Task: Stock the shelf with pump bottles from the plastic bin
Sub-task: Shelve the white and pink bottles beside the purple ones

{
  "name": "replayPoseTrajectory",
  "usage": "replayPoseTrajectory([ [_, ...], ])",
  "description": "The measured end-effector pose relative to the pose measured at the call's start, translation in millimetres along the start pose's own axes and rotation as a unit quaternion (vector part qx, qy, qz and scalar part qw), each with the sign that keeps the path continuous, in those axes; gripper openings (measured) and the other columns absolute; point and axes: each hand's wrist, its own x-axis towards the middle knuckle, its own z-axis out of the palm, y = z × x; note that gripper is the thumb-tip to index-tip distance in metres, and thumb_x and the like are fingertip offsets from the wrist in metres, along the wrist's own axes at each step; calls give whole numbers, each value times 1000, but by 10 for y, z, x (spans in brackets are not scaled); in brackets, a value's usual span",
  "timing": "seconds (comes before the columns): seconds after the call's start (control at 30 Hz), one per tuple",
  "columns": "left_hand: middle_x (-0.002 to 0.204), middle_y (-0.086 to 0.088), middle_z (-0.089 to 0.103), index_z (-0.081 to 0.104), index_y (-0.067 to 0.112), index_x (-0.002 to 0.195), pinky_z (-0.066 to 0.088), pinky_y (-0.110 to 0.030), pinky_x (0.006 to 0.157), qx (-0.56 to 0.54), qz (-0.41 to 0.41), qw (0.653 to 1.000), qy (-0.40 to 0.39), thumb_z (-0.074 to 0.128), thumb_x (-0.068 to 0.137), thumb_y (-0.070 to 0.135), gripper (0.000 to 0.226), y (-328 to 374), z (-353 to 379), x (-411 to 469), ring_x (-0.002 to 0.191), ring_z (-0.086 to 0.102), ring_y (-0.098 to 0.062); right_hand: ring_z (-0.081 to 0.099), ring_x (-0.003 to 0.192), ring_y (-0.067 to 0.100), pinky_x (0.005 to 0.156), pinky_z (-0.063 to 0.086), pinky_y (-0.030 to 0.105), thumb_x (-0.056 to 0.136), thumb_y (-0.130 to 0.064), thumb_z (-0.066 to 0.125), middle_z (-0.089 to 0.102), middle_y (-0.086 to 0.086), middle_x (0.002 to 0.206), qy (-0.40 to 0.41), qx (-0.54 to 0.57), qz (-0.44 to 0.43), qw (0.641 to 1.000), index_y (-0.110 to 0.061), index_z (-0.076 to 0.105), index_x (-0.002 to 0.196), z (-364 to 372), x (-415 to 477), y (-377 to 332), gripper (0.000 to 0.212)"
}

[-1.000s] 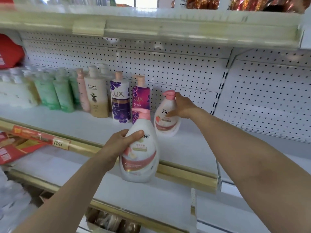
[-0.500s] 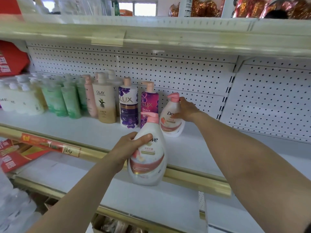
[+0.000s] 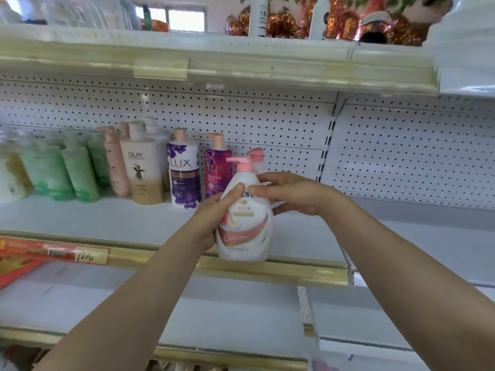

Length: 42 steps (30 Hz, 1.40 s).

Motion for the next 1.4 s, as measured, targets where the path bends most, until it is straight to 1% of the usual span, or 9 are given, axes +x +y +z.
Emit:
replayPoseTrajectory([
  [0.1,109,-15,74,67,10,120,54,-46,95,20,0,999,-25,73,76,53,61,28,52,73,100,71,-32,73,99,15,83,57,33,79,-33,84,74,-1,113,12,-14,19,1000,-31,54,133,36,3,82,62],
  [0.23,101,-12,76,70,10,114,58,-39,85,41,4,999,-20,71,83,47,48,51,89,135,94,73,-29,74,98,15,81,59,33,74,-28,88,74,0,112,33,1,23,999,-26,56,133,-19,76,148,66],
  [0.37,109,-2,73,66,11,120,52,-28,77,130,92,986,46,72,85,41,47,165,40,292,99,69,-22,71,101,19,87,58,35,71,-20,90,70,3,116,84,6,-1,996,-22,54,132,-18,236,176,70],
  [0.53,145,-6,41,46,25,144,37,-42,111,339,230,891,196,64,89,49,62,243,-294,785,133,40,-24,64,106,16,94,54,40,64,-20,93,66,-5,114,156,-47,-27,986,-27,51,127,-29,516,329,76],
  [0.63,161,0,24,40,26,149,23,-46,119,425,261,845,194,61,92,48,64,214,-489,1033,148,19,-25,63,105,13,92,54,38,62,-21,94,64,-7,116,164,-67,-39,983,-28,49,130,-46,631,431,82],
  [0.73,162,1,24,38,28,149,21,-46,120,457,275,828,171,58,93,49,64,195,-571,1161,150,17,-22,62,105,13,91,55,36,62,-21,94,62,-9,116,161,-79,-43,983,-28,47,134,-23,713,556,86],
  [0.9,159,1,30,35,26,150,22,-44,120,471,254,832,147,57,95,46,63,206,-575,1225,146,25,-25,62,109,15,88,55,33,63,-30,93,62,-6,121,176,-78,-40,980,-30,44,138,13,810,701,90],
  [1.03,155,0,36,37,26,148,30,-47,116,460,253,838,150,59,94,44,61,191,-565,1243,141,33,-27,57,114,18,99,52,45,48,-54,90,56,-3,126,187,-123,-40,974,-38,44,138,14,863,705,102],
  [1.4,156,-3,34,35,19,149,24,-44,118,456,252,836,173,60,95,37,63,179,-411,1166,142,30,-27,47,109,18,101,43,32,66,-37,91,49,6,124,189,-171,-49,966,-29,38,148,-11,849,744,98],
])
